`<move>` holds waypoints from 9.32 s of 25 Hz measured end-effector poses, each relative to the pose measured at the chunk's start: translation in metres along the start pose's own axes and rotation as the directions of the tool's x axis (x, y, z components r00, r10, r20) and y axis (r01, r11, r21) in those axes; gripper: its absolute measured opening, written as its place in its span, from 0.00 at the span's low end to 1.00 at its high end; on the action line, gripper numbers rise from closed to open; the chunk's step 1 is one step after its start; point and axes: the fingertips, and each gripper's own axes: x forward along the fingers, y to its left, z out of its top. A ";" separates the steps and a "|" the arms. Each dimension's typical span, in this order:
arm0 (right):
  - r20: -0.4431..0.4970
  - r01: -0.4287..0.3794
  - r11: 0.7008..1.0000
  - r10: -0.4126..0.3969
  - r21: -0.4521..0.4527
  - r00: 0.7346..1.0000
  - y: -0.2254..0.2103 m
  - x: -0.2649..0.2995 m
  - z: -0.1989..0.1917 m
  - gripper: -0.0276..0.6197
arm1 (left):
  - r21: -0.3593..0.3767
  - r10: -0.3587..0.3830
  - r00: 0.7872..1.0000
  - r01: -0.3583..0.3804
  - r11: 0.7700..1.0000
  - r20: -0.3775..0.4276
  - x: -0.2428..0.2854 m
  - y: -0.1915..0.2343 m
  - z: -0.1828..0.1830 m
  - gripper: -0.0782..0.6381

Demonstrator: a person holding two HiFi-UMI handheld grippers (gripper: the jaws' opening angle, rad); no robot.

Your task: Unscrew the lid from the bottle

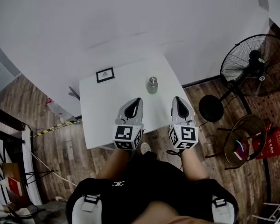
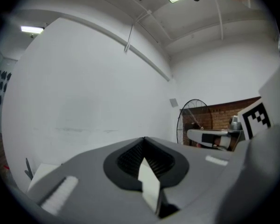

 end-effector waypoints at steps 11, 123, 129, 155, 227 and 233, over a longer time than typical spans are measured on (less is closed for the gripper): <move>-0.063 -0.021 1.000 0.022 0.007 0.998 -0.026 0.121 -0.028 0.05 | -0.038 -0.005 0.999 0.003 0.999 -0.043 0.113 0.059 -0.013 0.18; -0.428 -0.302 0.951 0.303 0.072 0.852 -0.009 0.243 -0.259 0.42 | -0.102 -0.493 0.770 0.498 0.861 -0.406 0.265 0.046 -0.291 0.61; -0.445 -0.415 0.908 0.393 0.053 0.804 -0.007 0.243 -0.260 0.39 | -0.098 -0.495 0.768 0.502 0.859 -0.407 0.265 0.045 -0.290 0.61; -0.397 -0.728 0.662 0.726 0.181 0.561 -0.004 0.242 -0.227 0.45 | -0.099 -0.500 0.769 0.506 0.857 -0.397 0.264 0.045 -0.290 0.61; -0.459 -0.560 0.828 0.504 0.018 0.731 0.001 0.250 -0.275 0.44 | -0.104 -0.492 0.768 0.496 0.862 -0.410 0.266 0.046 -0.292 0.61; -0.478 -0.691 0.720 0.630 0.064 0.612 0.002 0.247 -0.275 0.43 | -0.103 -0.488 0.770 0.493 0.864 -0.412 0.266 0.046 -0.292 0.61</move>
